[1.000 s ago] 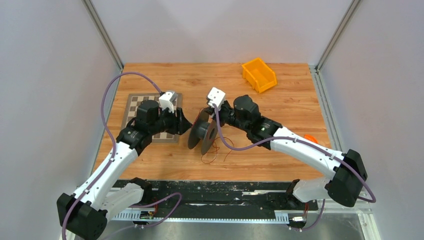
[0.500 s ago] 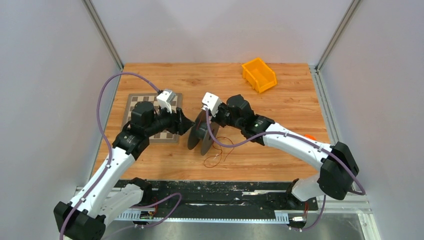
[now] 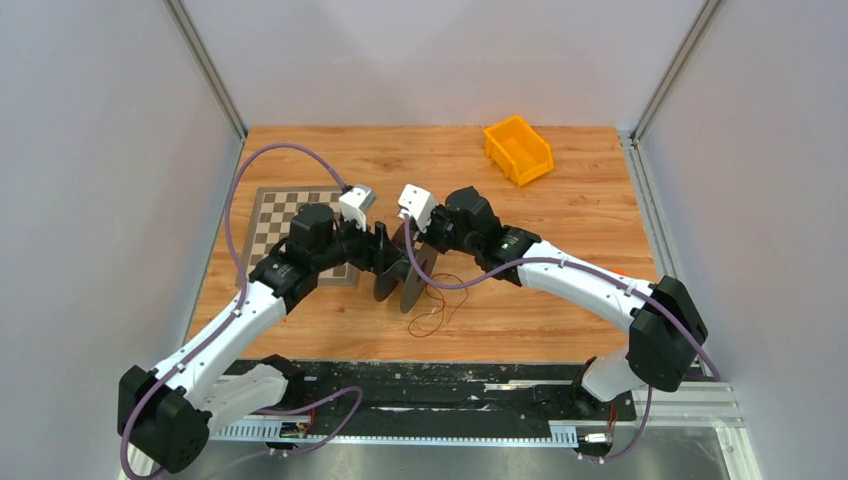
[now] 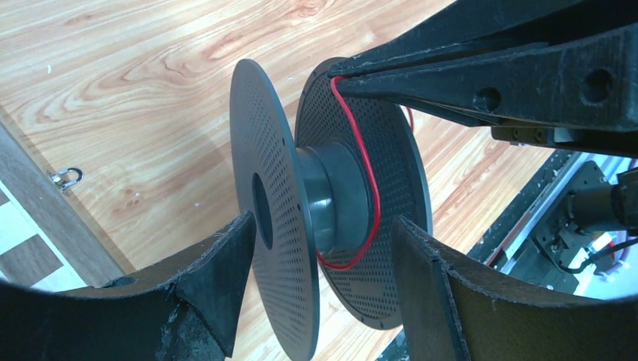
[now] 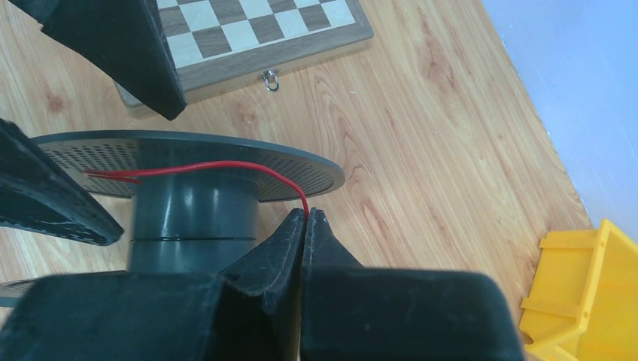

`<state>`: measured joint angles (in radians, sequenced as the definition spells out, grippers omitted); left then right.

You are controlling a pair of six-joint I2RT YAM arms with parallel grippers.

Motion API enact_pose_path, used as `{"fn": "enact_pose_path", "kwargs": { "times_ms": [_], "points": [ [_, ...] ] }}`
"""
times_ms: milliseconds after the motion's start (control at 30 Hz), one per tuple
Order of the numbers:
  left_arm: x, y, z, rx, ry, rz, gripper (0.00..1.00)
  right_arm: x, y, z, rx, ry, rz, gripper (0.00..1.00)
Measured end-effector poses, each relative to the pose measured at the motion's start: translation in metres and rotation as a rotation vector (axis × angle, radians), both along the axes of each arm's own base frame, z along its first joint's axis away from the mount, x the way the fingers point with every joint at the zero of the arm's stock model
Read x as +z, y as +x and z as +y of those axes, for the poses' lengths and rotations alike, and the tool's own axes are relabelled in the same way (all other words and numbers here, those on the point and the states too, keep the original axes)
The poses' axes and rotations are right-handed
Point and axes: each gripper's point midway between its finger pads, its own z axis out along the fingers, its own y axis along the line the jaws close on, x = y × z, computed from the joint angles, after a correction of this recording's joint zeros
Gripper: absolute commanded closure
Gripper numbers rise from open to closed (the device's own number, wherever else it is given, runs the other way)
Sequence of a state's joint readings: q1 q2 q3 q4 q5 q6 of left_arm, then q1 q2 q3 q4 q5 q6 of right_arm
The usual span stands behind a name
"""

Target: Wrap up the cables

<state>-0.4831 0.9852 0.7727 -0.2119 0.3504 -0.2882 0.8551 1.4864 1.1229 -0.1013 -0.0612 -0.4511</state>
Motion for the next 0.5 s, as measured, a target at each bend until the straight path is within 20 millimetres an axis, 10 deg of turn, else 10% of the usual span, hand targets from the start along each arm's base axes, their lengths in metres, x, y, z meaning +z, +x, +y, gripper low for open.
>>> {"fn": "enact_pose_path", "kwargs": {
  "times_ms": [500],
  "points": [
    [-0.021, 0.012, 0.003, 0.065, 0.056, -0.002, 0.59, -0.013, 0.000, 0.000, 0.001, -0.033, 0.025, 1.00]
  ]
}}
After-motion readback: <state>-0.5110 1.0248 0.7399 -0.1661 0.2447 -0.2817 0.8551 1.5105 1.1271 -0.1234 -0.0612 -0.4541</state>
